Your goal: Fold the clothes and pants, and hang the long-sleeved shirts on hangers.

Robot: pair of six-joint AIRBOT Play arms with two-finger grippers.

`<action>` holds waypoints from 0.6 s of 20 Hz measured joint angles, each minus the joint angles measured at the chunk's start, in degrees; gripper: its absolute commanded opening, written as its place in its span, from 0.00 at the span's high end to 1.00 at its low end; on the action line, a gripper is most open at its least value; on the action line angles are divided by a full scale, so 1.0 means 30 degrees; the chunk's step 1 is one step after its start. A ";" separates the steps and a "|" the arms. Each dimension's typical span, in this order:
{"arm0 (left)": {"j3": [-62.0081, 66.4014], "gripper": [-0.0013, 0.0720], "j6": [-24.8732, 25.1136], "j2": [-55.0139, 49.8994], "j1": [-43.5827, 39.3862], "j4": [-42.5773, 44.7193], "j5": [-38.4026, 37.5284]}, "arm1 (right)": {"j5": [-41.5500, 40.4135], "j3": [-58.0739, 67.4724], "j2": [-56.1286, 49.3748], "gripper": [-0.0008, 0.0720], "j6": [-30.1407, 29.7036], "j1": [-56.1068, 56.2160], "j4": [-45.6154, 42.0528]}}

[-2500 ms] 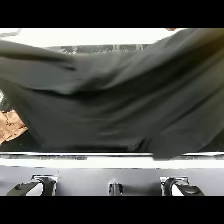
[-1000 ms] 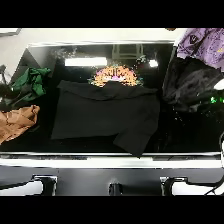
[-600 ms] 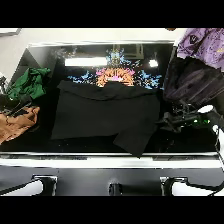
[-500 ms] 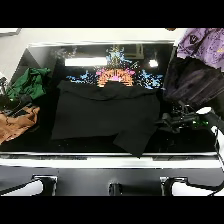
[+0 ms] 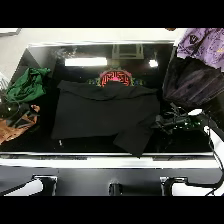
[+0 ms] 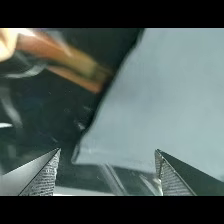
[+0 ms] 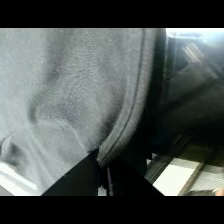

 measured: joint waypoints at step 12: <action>-0.7417 0.08 0.4626 -0.0197 0.2033 -0.3432 0.2382 | -0.0051 -0.0015 0.2404 0.95 0.0131 0.0073 0.0160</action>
